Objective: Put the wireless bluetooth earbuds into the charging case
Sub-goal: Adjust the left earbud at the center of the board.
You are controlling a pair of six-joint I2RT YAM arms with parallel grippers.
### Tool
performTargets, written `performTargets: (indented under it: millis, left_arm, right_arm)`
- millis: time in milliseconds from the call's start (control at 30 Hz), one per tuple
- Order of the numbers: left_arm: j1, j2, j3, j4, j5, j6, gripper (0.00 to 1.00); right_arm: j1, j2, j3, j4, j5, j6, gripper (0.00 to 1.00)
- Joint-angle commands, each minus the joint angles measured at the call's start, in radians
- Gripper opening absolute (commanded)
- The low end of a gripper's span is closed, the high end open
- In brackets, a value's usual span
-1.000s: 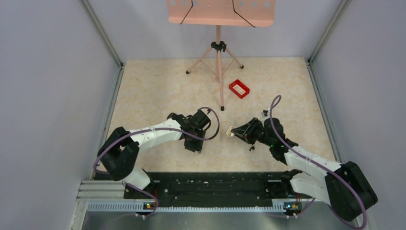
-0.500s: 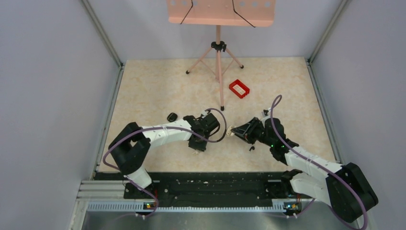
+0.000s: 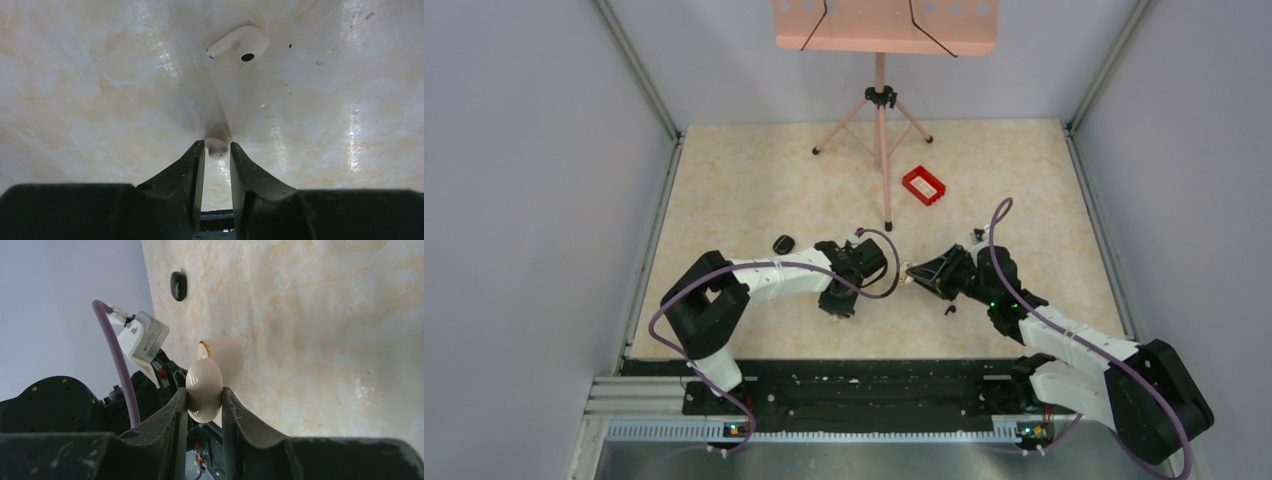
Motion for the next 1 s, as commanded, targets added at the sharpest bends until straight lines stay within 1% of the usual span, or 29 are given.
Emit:
performTargets:
  millis: [0, 133, 233, 267, 400, 500, 833, 967]
  left_arm:
    - [-0.008, 0.011, 0.033, -0.022, -0.023, -0.005, 0.31]
    - [-0.010, 0.014, 0.035, -0.033, -0.025, -0.009, 0.31]
    - [-0.017, 0.014, 0.048, -0.056, -0.034, -0.011, 0.39]
    - [-0.019, 0.012, 0.048, -0.058, -0.033, -0.012, 0.40]
    - [-0.031, 0.018, 0.039, -0.045, -0.023, -0.013, 0.34]
    - [-0.037, 0.032, 0.045, -0.049, -0.033, -0.017, 0.33]
    - [-0.046, 0.051, 0.058, -0.054, -0.059, -0.018, 0.32]
    - [-0.048, 0.052, 0.068, -0.063, -0.073, -0.017, 0.35]
  right_arm:
    - [0.010, -0.002, 0.025, 0.068, -0.016, 0.005, 0.00]
    - [0.010, -0.001, 0.023, 0.071, -0.016, 0.006, 0.00]
    - [0.009, 0.000, 0.024, 0.072, -0.020, 0.005, 0.00]
    - [0.009, -0.002, 0.023, 0.073, -0.020, 0.005, 0.00]
    - [0.010, -0.002, 0.023, 0.076, -0.020, 0.004, 0.00]
    - [0.011, -0.006, 0.022, 0.073, -0.022, 0.007, 0.00]
    - [0.010, -0.010, 0.020, 0.072, -0.020, 0.009, 0.00]
    - [0.009, -0.011, 0.021, 0.072, -0.020, 0.008, 0.00]
